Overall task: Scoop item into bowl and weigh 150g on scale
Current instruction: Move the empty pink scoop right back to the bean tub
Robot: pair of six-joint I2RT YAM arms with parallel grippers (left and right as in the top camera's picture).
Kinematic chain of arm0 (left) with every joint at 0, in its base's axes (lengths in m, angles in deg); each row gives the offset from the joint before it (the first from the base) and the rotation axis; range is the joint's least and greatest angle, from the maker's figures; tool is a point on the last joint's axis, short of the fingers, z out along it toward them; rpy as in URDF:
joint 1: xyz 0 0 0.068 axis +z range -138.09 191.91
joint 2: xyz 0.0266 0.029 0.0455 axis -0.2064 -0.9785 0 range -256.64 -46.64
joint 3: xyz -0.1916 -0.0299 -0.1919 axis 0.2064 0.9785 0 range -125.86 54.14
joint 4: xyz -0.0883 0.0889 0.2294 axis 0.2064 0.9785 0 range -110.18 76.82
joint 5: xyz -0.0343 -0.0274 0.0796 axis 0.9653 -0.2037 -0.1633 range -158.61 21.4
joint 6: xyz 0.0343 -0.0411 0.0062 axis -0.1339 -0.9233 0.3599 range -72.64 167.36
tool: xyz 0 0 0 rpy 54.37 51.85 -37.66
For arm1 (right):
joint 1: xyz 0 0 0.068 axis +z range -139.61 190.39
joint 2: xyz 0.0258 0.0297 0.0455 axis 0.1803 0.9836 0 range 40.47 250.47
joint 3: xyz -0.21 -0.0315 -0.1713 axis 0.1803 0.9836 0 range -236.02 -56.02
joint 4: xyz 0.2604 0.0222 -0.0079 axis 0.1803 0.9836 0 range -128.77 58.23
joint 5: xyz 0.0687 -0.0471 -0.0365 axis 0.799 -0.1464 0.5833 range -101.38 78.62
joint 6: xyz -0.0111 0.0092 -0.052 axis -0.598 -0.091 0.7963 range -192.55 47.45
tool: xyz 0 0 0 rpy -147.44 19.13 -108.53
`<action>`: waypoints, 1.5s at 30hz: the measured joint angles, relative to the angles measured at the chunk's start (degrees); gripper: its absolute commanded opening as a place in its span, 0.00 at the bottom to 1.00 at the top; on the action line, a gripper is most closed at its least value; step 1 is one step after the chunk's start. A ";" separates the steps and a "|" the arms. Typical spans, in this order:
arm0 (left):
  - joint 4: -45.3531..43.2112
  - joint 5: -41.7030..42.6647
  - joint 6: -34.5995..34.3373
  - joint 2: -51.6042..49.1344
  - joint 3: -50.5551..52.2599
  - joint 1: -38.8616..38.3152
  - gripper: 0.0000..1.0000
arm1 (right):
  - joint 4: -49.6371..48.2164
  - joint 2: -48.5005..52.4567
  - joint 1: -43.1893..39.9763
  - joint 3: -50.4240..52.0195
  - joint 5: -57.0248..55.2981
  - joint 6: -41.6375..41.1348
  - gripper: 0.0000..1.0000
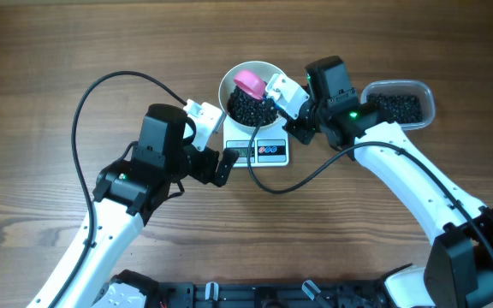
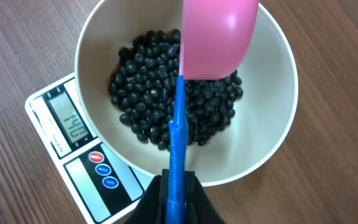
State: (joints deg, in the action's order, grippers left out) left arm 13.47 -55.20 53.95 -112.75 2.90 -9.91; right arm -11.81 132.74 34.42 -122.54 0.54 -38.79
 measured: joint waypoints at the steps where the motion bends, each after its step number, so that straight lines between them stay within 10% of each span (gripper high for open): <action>1: 0.00 0.00 0.00 0.00 0.00 0.00 1.00 | -0.02 0.00 0.00 0.00 -0.02 -1.09 0.04; 15: 0.00 0.00 0.00 0.00 0.00 0.00 1.00 | -4.94 -5.31 -4.42 0.00 -0.04 -20.63 0.04; 30: -0.02 0.00 0.00 0.00 0.00 0.00 1.00 | 5.88 -13.97 -35.34 -0.02 -7.30 -22.43 0.04; 45: 0.00 0.00 0.00 0.00 0.00 0.00 1.00 | 16.61 -7.23 -41.48 -0.02 -7.65 -19.56 0.04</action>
State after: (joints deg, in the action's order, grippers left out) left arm 13.47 -55.20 53.95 -112.75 2.90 -9.91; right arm 4.80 125.50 -7.07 -122.56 -7.11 -58.36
